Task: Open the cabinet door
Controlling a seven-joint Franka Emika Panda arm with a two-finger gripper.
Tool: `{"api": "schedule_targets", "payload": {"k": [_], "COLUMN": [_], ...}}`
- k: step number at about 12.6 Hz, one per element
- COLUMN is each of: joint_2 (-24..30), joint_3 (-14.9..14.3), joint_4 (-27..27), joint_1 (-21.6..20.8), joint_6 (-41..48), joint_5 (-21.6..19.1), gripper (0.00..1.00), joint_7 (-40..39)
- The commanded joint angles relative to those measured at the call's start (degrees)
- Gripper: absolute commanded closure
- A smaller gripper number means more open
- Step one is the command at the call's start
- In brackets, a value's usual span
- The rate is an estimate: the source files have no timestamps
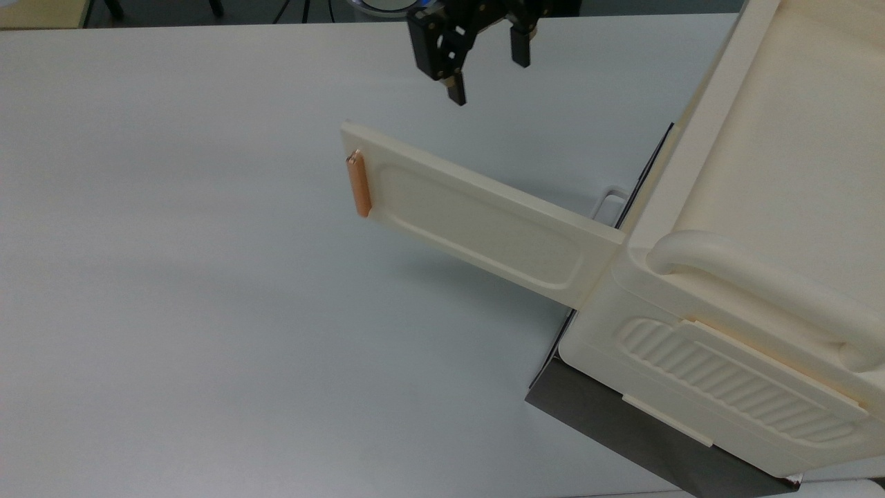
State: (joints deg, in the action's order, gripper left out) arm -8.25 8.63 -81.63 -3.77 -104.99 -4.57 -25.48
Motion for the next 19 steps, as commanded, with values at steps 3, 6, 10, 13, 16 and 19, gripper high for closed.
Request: {"api": "schedule_targets", "payload": {"k": [3, 6, 10, 13, 16, 19], "joint_2": [1.2, 1.3, 1.5, 2.1, 5.0, 5.4], "joint_3": [-3.3, -4.9, -5.4, -6.1, -8.7, -8.4], "joint_4": [-3.4, -4.5, -4.7, -5.7, -9.1, -9.2], "joint_1": [0.6, 0.6, 0.6, 0.6, 0.5, 2.2], "joint_6": [0.8, 3.5, 10.0, 10.9, 10.2, 10.2], "joint_5": [2.4, 4.7, 8.7, 11.0, 9.4, 9.3], "gripper": [0.01, 0.0, 0.0, 0.0, 0.0, 0.0], "joint_7": [10.7, 14.7, 24.6, 29.4, 29.2, 28.9]}}
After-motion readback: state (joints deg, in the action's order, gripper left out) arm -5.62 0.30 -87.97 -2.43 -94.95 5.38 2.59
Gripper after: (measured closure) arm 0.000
